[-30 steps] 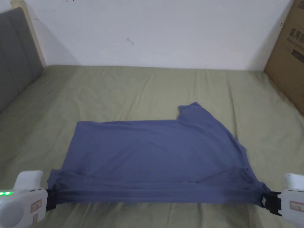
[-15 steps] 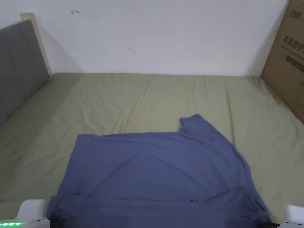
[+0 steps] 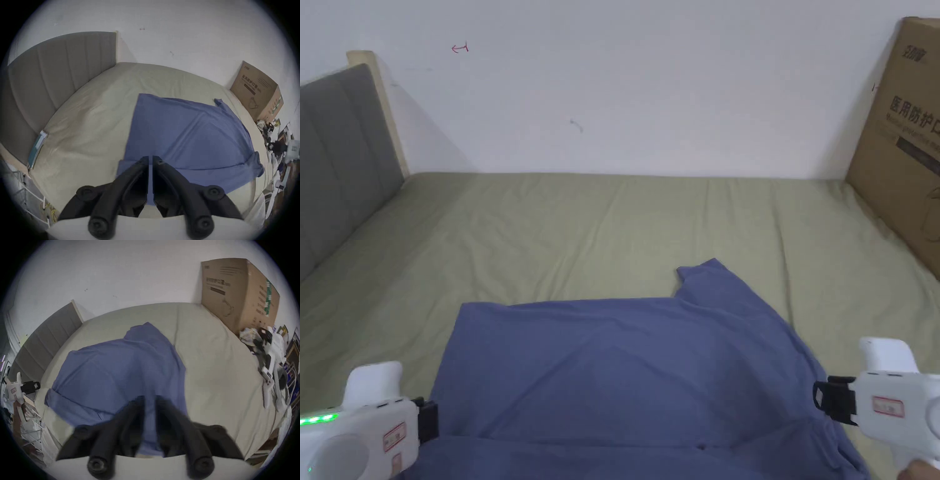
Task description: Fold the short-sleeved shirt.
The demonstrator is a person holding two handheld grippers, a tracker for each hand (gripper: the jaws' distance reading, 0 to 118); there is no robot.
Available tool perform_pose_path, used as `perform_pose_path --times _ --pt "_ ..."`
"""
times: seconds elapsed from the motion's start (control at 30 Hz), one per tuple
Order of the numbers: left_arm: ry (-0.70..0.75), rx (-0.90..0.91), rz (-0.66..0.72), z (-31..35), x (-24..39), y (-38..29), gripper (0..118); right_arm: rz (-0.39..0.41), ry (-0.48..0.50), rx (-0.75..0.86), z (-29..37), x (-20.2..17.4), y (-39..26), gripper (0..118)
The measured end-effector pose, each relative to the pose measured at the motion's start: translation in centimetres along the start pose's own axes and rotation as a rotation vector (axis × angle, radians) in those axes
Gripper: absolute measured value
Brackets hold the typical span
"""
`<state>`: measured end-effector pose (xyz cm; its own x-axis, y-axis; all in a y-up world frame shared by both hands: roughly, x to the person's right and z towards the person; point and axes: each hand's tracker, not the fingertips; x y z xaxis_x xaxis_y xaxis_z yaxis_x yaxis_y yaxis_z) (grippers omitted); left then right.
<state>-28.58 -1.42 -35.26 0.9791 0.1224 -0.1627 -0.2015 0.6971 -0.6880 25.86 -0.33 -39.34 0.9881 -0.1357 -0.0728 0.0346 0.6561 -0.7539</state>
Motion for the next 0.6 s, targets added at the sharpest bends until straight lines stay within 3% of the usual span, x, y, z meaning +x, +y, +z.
perform_pose_path --times 0.13,0.23,0.37,0.4,0.47,0.6 --pt "-0.043 -0.041 -0.032 -2.4 1.6 0.4 0 -0.049 0.050 -0.046 -3.8 -0.7 1.5 1" --pt "-0.043 -0.055 -0.074 -3.6 3.1 1.1 0 -0.039 0.010 -0.058 -6.6 -1.0 2.7 1" --pt "-0.039 -0.062 -0.083 -5.5 4.1 2.7 0 -0.106 0.005 -0.056 -10.1 0.2 6.6 3" --pt "-0.040 -0.066 -0.091 -6.0 4.3 3.1 0 -0.104 0.003 -0.058 -11.0 0.5 7.8 19" --pt "-0.039 -0.066 -0.106 -6.9 4.7 3.8 0 -0.093 0.002 -0.066 -13.2 1.2 10.5 69" --pt "-0.036 -0.084 -0.117 -8.9 4.9 4.8 0 -0.077 -0.037 -0.055 -17.4 2.8 15.7 68"
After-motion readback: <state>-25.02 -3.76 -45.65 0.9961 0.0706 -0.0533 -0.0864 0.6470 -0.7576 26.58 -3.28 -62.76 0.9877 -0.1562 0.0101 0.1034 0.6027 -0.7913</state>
